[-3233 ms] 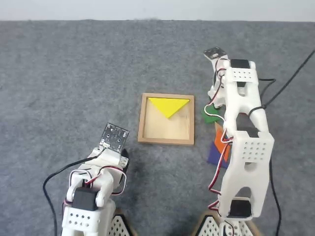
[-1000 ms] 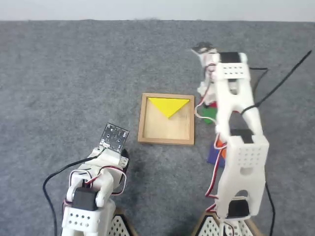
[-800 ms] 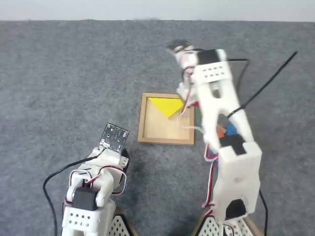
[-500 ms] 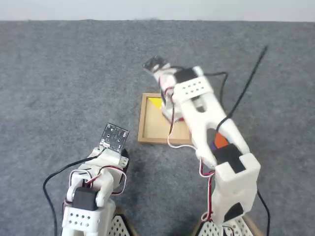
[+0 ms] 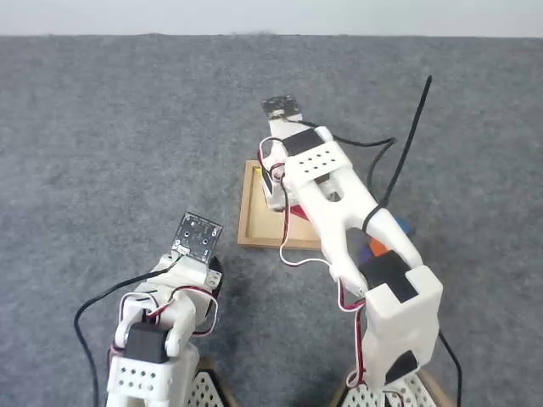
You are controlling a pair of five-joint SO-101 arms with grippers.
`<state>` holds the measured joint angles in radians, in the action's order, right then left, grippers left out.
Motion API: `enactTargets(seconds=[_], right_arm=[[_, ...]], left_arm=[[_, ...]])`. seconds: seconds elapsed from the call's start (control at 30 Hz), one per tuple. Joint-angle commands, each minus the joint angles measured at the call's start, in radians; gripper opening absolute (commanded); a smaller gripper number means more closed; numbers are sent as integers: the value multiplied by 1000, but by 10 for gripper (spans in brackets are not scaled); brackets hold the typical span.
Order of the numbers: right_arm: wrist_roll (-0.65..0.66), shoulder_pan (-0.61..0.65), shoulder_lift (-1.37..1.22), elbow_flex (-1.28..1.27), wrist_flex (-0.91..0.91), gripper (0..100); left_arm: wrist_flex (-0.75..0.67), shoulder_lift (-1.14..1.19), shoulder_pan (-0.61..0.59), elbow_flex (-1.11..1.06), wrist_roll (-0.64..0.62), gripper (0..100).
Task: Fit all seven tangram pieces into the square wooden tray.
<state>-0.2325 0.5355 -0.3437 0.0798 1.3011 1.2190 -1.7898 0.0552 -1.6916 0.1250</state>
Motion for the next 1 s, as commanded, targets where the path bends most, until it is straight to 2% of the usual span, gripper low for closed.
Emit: enactTargets(seconds=[0.0, 0.17, 0.43, 0.57, 0.8, 0.97], right_arm=[[-97, -7, 58, 5, -35, 205], [-242, -38, -16, 11, -73, 205], [-342, -39, -90, 49, -76, 206], [-311, -38, -87, 51, -79, 217], [-290, -38, -87, 51, -79, 408], [-219, -36, -87, 51, -116, 409]], left_arm=[[-3, 2, 2, 7, -6, 88], [-3, 2, 2, 7, -6, 88], [-3, 2, 2, 7, -6, 88], [-3, 2, 2, 7, -6, 88], [-3, 2, 2, 7, -6, 88], [-3, 2, 2, 7, -6, 88]])
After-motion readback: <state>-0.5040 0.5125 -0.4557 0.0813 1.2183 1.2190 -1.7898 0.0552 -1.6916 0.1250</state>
